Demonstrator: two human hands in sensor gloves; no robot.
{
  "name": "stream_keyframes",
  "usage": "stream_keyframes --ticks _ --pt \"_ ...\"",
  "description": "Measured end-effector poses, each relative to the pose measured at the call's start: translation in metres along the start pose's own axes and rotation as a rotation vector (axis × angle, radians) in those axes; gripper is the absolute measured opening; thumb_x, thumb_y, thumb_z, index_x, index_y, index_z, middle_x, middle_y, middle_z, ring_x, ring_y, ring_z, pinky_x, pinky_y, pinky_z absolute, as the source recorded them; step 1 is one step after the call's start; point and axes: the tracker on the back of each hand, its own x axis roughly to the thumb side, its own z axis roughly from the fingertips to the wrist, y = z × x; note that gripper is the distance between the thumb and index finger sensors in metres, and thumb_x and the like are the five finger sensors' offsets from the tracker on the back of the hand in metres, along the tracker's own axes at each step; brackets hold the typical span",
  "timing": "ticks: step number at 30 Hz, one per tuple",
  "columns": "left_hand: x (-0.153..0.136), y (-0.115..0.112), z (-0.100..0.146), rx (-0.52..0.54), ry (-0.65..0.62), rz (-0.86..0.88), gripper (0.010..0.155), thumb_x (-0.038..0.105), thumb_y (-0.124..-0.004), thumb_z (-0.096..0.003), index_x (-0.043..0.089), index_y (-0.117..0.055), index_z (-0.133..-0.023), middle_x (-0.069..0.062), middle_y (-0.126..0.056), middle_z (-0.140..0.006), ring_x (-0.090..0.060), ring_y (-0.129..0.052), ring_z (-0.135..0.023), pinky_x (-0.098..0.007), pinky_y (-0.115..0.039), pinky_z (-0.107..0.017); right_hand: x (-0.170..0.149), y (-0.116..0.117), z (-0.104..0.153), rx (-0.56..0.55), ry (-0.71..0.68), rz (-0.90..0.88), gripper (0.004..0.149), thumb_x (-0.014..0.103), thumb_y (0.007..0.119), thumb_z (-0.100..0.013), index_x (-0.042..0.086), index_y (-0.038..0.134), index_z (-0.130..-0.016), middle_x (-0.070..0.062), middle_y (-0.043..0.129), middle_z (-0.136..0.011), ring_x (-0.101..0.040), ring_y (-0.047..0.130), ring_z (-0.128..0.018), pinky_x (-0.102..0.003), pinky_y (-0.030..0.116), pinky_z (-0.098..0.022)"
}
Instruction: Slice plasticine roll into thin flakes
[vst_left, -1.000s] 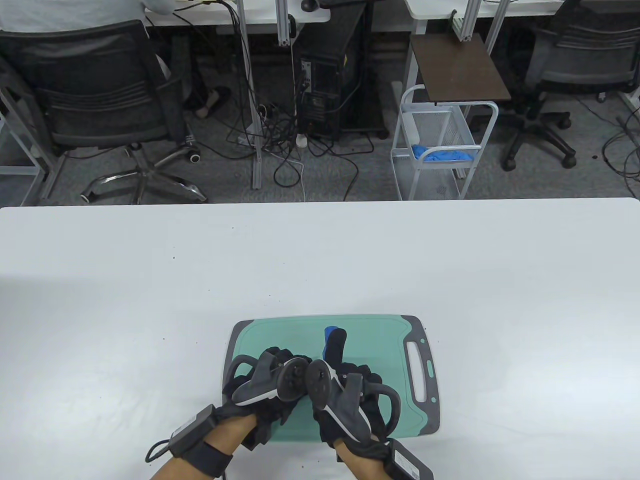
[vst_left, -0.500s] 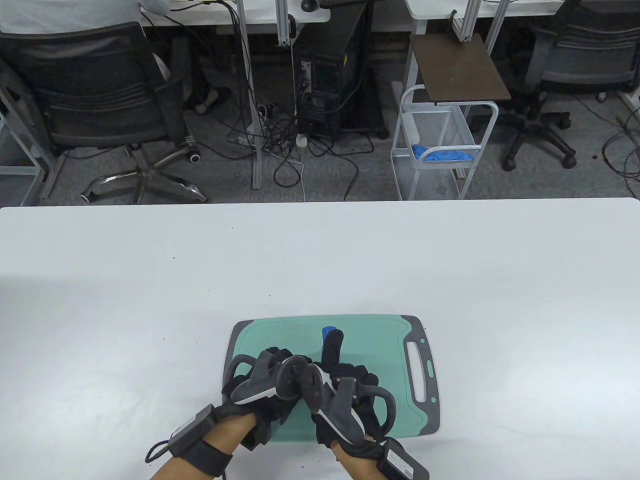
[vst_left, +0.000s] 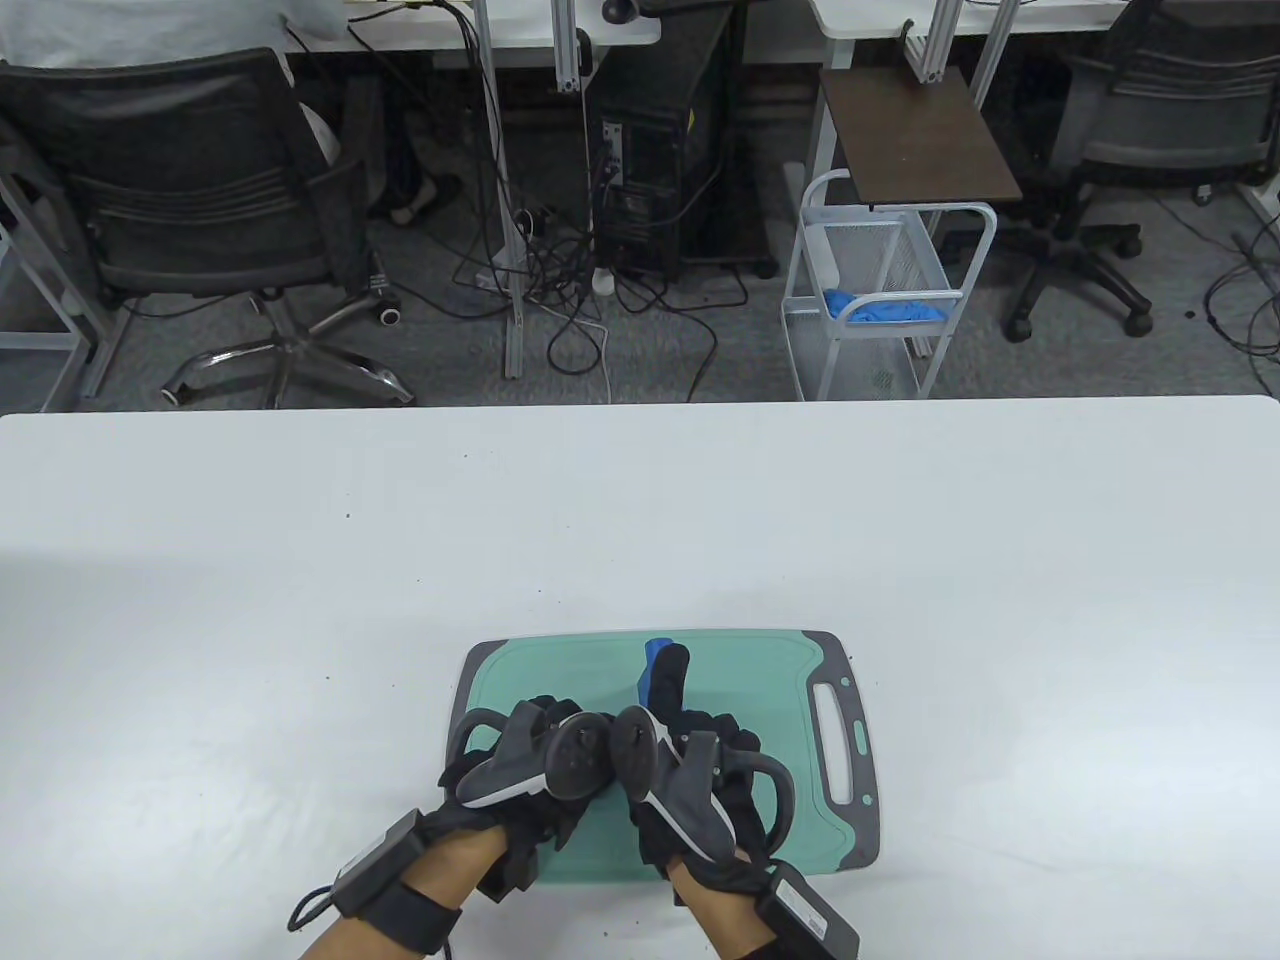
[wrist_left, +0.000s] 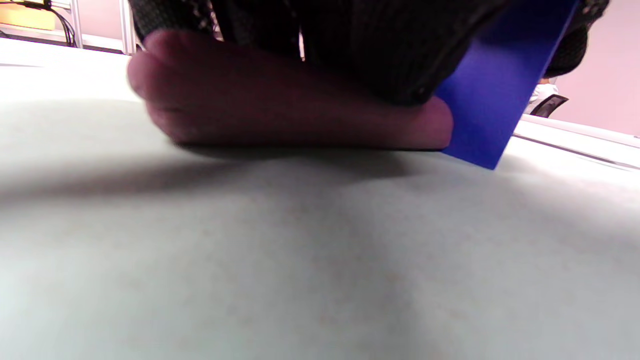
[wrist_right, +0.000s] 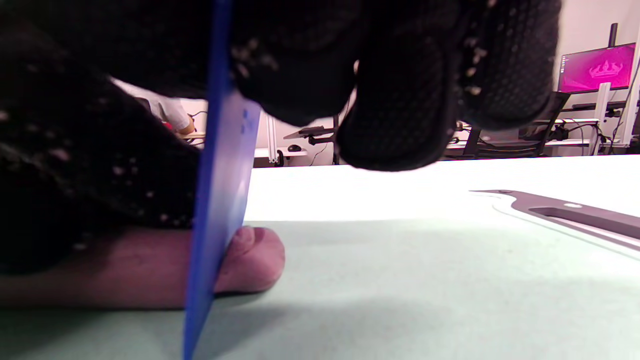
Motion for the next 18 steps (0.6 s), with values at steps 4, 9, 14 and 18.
stream_keyframes --ticks 4,9,14,18 --pt "-0.001 0.001 0.000 0.010 0.015 0.005 0.054 0.042 -0.086 -0.0374 0.046 -0.073 -0.090 0.018 -0.092 -0.094 -0.022 -0.094 -0.083 -0.051 -0.070 -0.075 -0.003 0.000 0.000 0.017 0.010 -0.006 0.083 0.040 0.081 -0.043 0.017 0.030 -0.104 -0.001 0.094 -0.041 -0.033 0.100 -0.046 -0.061 0.080 -0.050" --pt "-0.001 0.001 -0.001 0.007 0.020 -0.002 0.054 0.043 -0.087 -0.0368 0.044 -0.075 -0.089 0.017 -0.092 -0.094 -0.024 -0.093 -0.085 -0.053 -0.070 -0.075 -0.010 -0.001 0.003 0.042 0.015 -0.062 0.083 0.040 0.082 -0.043 0.018 0.030 -0.104 -0.002 0.094 -0.041 -0.033 0.099 -0.047 -0.061 0.079 -0.051" --pt "-0.002 0.001 0.001 0.008 0.029 -0.038 0.055 0.049 -0.088 -0.0346 0.042 -0.077 -0.088 0.014 -0.091 -0.094 -0.027 -0.091 -0.088 -0.055 -0.069 -0.074 -0.012 -0.007 0.008 0.056 -0.003 -0.081 0.083 0.039 0.084 -0.042 0.018 0.032 -0.104 -0.003 0.095 -0.041 -0.034 0.099 -0.047 -0.061 0.078 -0.051" --pt "-0.003 0.001 0.002 0.017 0.033 -0.039 0.054 0.051 -0.088 -0.0340 0.042 -0.080 -0.087 0.013 -0.094 -0.090 -0.027 -0.092 -0.087 -0.055 -0.069 -0.074 -0.016 -0.018 0.012 0.041 0.002 -0.119 0.082 0.038 0.085 -0.042 0.018 0.036 -0.104 -0.004 0.095 -0.040 -0.034 0.099 -0.047 -0.061 0.079 -0.051"
